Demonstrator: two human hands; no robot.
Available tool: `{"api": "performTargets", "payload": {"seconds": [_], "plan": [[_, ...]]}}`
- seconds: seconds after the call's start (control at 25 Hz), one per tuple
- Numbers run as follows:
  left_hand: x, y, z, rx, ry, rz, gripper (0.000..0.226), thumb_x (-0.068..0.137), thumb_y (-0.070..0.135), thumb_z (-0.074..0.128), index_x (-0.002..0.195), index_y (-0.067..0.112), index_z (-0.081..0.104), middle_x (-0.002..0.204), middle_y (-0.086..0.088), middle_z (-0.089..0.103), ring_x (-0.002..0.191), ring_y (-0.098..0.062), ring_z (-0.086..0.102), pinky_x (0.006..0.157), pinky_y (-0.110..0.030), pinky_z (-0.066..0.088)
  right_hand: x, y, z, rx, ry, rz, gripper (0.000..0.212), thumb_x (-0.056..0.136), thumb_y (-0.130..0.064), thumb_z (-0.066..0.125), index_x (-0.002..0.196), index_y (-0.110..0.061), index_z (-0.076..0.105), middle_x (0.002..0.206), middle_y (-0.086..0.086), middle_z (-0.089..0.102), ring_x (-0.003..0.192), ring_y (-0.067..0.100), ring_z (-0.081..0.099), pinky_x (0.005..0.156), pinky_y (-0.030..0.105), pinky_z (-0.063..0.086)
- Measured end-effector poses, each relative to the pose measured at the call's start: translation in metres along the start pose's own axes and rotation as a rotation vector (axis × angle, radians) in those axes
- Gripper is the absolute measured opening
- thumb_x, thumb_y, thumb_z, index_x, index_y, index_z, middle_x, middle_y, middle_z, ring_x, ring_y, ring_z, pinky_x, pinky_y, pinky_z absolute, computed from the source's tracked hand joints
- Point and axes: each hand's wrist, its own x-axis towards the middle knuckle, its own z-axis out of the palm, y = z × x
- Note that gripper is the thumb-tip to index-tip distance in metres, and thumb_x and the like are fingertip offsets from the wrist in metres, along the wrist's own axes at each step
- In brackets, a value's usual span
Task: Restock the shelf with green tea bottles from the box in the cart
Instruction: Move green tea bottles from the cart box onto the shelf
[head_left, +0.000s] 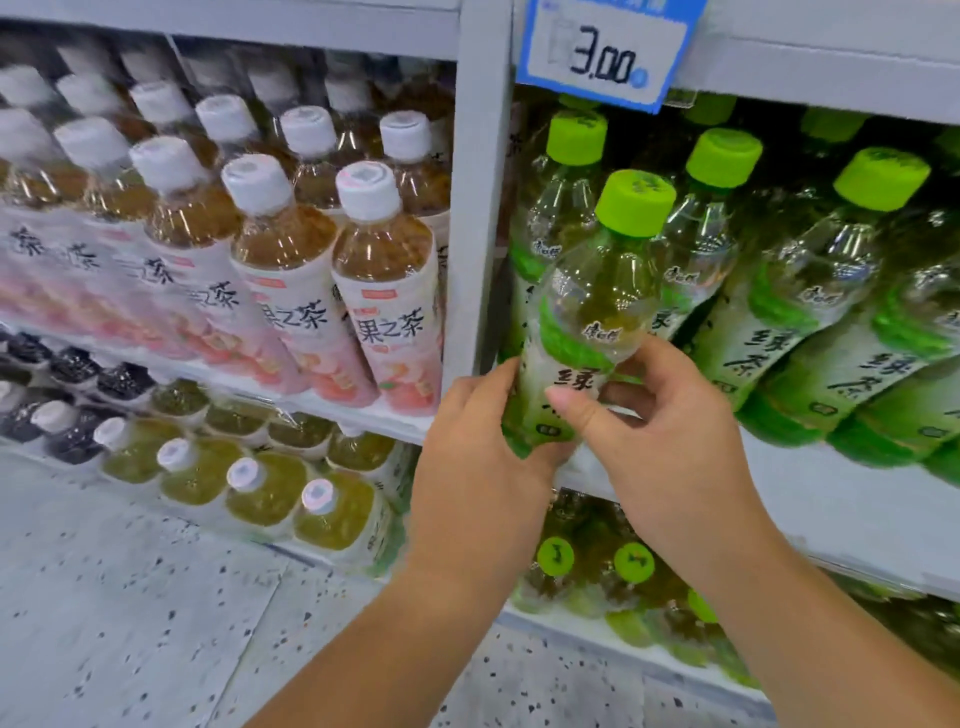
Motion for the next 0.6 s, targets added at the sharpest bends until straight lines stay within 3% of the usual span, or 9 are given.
{"api": "performTargets", "payload": {"seconds": [0.12,0.32,0.4,0.52,0.6], "plan": [[-0.001,-0.003,-0.002,-0.030,0.004,-0.028,0.051,0.083,0.025,0.079,0.129,0.036,0.061,0.110,0.016,0.060,0.102,-0.001,0.056,0.085,-0.028,0.051,-0.001,0.003,0.010,-0.020,0.005,0.010,0.042,0.078,-0.018,0.083,0.116,-0.029,0.068,0.106,-0.018,0.073,0.101,-0.001,0.067,0.085,0.016,0.054],[0.002,-0.010,-0.007,-0.061,-0.011,-0.024,0.051,0.084,0.022,0.077,0.131,0.034,0.060,0.114,0.014,0.061,0.107,-0.001,0.058,0.090,-0.031,0.054,-0.006,0.010,0.018,-0.090,0.029,0.021,0.043,0.083,-0.014,0.080,0.121,-0.028,0.068,0.112,-0.015,0.072,0.109,0.000,0.064,0.092,0.021,0.054],[0.003,-0.013,-0.008,-0.103,-0.009,-0.038,0.050,0.083,0.024,0.079,0.129,0.032,0.062,0.115,0.015,0.065,0.108,-0.001,0.060,0.092,-0.025,0.053,-0.006,0.010,0.019,-0.109,0.031,0.024,0.042,0.084,-0.017,0.079,0.123,-0.028,0.069,0.114,-0.014,0.073,0.111,0.002,0.065,0.095,0.026,0.054],[0.005,-0.013,-0.011,-0.104,0.003,-0.038,0.044,0.080,0.027,0.082,0.121,0.032,0.066,0.106,0.018,0.069,0.099,0.006,0.061,0.080,-0.007,0.046,-0.006,0.011,0.020,-0.105,0.036,0.055,0.039,0.083,-0.021,0.079,0.121,-0.028,0.072,0.109,-0.017,0.074,0.106,-0.001,0.067,0.095,0.028,0.054],[0.007,-0.011,-0.013,-0.039,-0.016,-0.004,0.036,0.081,0.029,0.080,0.115,0.033,0.068,0.099,0.016,0.069,0.093,0.003,0.061,0.076,-0.012,0.049,-0.006,0.012,0.021,-0.106,0.043,0.079,0.038,0.083,-0.023,0.079,0.121,-0.027,0.073,0.108,-0.018,0.074,0.104,-0.004,0.067,0.093,0.022,0.055]]}}
